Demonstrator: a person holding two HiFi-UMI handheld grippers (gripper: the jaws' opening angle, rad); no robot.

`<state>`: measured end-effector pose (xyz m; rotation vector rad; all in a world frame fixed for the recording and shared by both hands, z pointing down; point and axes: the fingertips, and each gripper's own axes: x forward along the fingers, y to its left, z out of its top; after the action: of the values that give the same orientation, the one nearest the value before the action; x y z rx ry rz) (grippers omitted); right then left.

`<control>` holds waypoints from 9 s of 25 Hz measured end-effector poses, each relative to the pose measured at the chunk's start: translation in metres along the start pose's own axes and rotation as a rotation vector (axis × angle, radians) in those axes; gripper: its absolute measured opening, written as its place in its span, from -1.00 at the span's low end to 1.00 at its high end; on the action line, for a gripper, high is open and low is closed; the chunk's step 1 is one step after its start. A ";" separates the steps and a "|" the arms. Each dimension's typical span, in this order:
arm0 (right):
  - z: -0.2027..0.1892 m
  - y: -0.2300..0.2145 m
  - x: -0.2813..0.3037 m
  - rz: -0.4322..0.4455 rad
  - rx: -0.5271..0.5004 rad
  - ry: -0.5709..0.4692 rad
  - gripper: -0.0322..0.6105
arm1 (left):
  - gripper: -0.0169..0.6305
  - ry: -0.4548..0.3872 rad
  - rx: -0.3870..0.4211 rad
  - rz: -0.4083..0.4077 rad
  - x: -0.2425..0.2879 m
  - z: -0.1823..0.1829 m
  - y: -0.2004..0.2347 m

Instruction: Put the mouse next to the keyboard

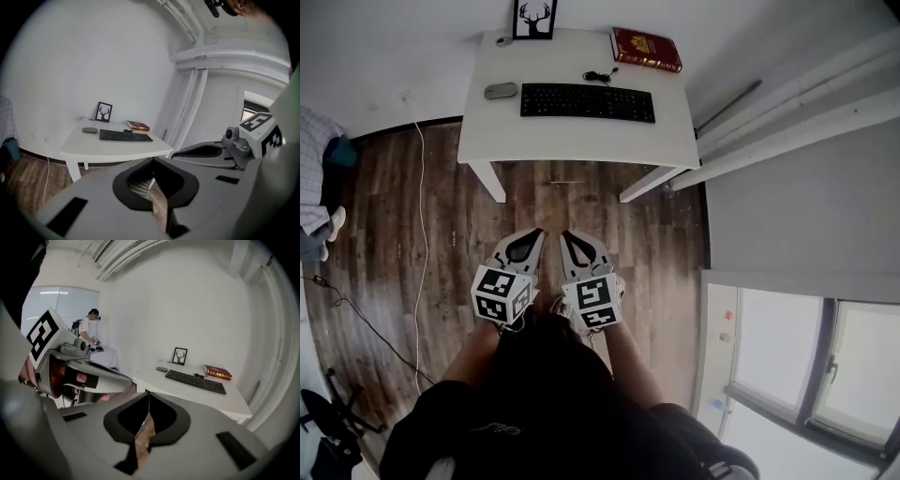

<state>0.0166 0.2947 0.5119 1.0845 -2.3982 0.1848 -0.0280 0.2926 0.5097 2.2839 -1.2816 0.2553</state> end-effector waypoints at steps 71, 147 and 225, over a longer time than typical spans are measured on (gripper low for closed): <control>0.140 -0.158 0.328 0.198 -0.028 0.089 -0.83 | -0.94 0.159 -0.203 0.105 0.207 0.114 0.262; 0.072 -0.080 0.502 0.595 -0.693 0.710 -0.06 | -0.94 0.201 -0.096 0.237 0.177 0.121 0.398; -0.074 -0.520 0.256 0.094 0.239 0.523 -0.06 | -0.94 0.467 0.227 -0.040 0.483 0.128 0.101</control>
<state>0.2837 -0.2035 0.6608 0.8852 -1.9829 0.7110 0.1369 -0.1757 0.6251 2.2407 -1.0025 0.9005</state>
